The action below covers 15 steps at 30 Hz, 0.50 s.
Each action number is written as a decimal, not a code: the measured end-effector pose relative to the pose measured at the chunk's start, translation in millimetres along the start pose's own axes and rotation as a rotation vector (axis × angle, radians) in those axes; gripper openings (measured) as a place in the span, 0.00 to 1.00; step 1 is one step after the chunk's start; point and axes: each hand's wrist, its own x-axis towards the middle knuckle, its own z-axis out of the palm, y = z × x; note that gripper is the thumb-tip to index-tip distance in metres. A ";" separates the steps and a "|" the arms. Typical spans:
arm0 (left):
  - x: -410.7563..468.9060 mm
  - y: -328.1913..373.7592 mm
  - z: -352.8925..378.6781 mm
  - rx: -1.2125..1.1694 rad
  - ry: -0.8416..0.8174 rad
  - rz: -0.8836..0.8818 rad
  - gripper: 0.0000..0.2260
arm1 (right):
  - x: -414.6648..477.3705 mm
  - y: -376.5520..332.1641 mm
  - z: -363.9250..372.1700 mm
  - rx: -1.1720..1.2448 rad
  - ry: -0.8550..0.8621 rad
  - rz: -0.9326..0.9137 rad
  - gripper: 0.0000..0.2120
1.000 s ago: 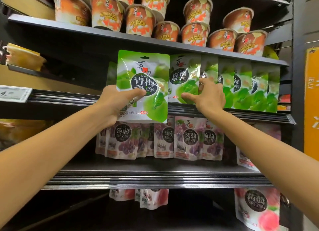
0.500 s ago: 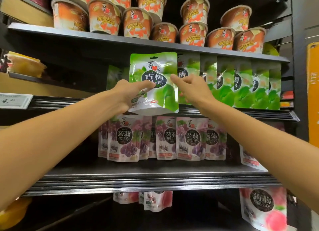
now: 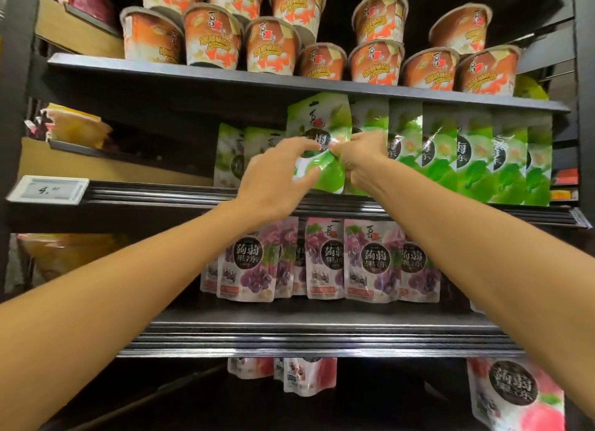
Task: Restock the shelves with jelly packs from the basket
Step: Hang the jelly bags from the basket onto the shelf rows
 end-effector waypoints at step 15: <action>-19.6 -7.8 33.5 0.198 -0.048 0.053 0.17 | -8.0 17.8 -11.4 -0.383 0.005 -0.489 0.26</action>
